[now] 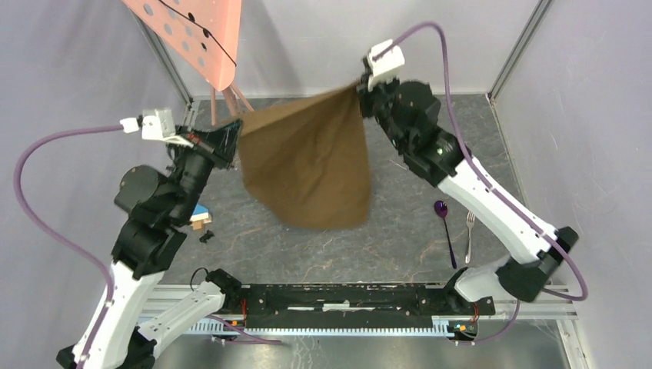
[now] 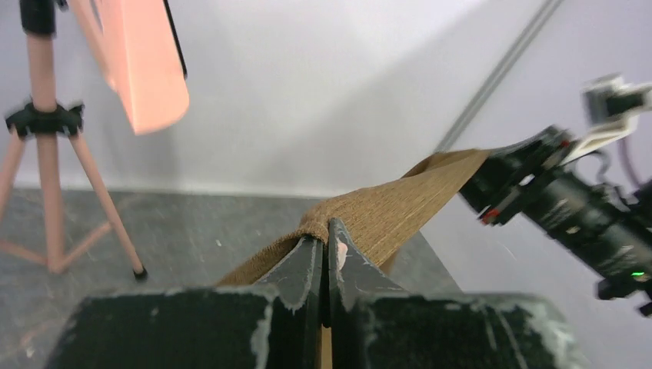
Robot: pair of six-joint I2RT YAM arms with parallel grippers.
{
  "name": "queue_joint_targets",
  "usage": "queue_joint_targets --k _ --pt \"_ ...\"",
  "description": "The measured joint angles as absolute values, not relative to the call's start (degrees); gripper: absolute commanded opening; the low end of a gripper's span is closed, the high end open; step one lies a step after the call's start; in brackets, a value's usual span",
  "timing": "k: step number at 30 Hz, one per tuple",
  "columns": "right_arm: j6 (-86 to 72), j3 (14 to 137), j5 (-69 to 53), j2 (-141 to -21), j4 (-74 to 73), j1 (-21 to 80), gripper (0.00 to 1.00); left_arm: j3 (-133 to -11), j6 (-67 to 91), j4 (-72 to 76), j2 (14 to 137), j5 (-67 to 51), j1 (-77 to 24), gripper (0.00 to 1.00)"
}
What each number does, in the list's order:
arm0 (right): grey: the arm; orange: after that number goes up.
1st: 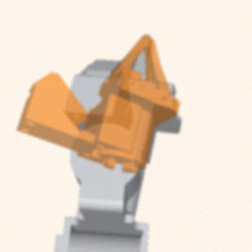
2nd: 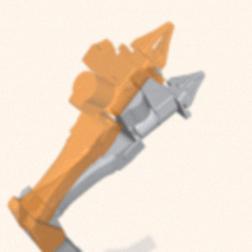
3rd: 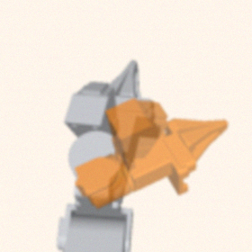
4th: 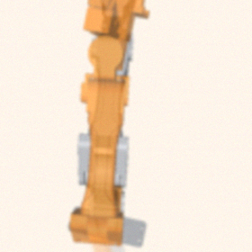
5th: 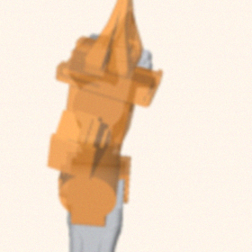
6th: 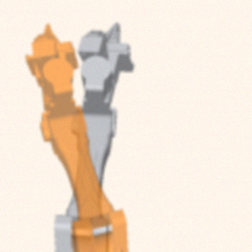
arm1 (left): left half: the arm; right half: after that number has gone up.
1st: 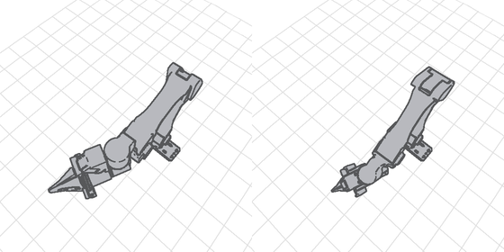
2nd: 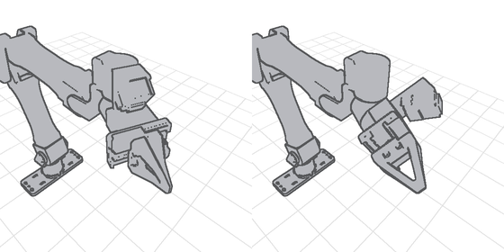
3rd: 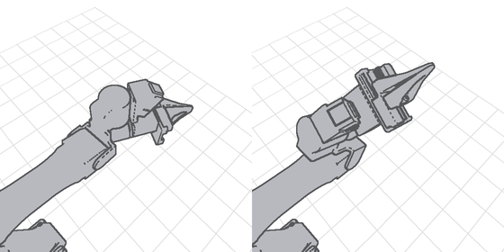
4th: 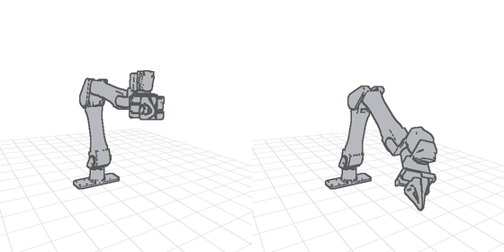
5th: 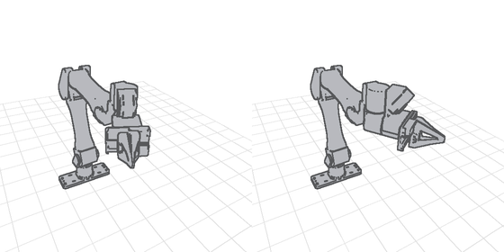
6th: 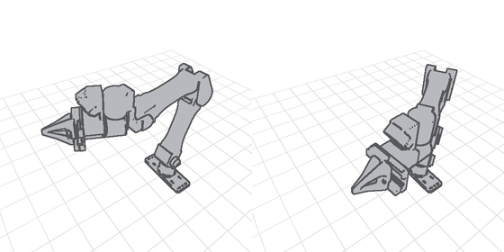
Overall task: Fold the napkin into a case and place the utensils inside
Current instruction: Flatten out the crumpled napkin at the center of the board.
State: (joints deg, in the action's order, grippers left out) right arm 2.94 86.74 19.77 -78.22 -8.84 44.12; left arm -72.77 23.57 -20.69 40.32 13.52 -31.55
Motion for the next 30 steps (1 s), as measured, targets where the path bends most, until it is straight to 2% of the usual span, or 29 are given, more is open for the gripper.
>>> queue_joint_targets --k 6,7,9,12,15,18,20,25,30 --pt "10.55 115.72 24.4 -93.49 -12.53 40.77 0.0 -75.75 14.96 -9.23 51.05 14.31 -31.59 0.02" --pt "11.75 118.87 24.95 -94.87 -12.62 40.56 0.0 -76.58 14.0 -8.29 52.62 13.58 -31.59 0.02" --pt "13.28 117.69 25.8 -93.47 -11.99 40.38 0.0 -77.1 12.43 -7.14 54.19 12.53 -31.59 0.02" --pt "13.63 101.45 25.78 -83.48 -8.6 40.38 0.0 -74.78 11.0 -5.32 52.82 11.0 -31.62 0.02" --pt "11.94 75.83 23.57 -68.18 -4.27 40.66 0.0 -67.48 10.9 -2.87 47.66 8.8 -31.66 0.02" --pt "8.29 55.7 19.31 -57.28 -2.2 41.45 0.0 -60.16 11.75 -3.03 43.51 5.67 -32.27 0.02" --pt "5.3 46.98 16.19 -53.54 -1.85 41.52 0.0 -55.31 14.04 -4.27 41.45 4.6 -32.4 0.02" --pt "-6.33 28.29 2.81 -50.33 2.52 41.28 0.0 -39.18 23.27 -11.25 31.53 4.43 -32.38 0.02" --pt "-16.47 18.5 -13.74 -58.19 9.5 41.3 0.02 -30.96 32.29 -19.88 21.8 5.04 -32.4 0.02"
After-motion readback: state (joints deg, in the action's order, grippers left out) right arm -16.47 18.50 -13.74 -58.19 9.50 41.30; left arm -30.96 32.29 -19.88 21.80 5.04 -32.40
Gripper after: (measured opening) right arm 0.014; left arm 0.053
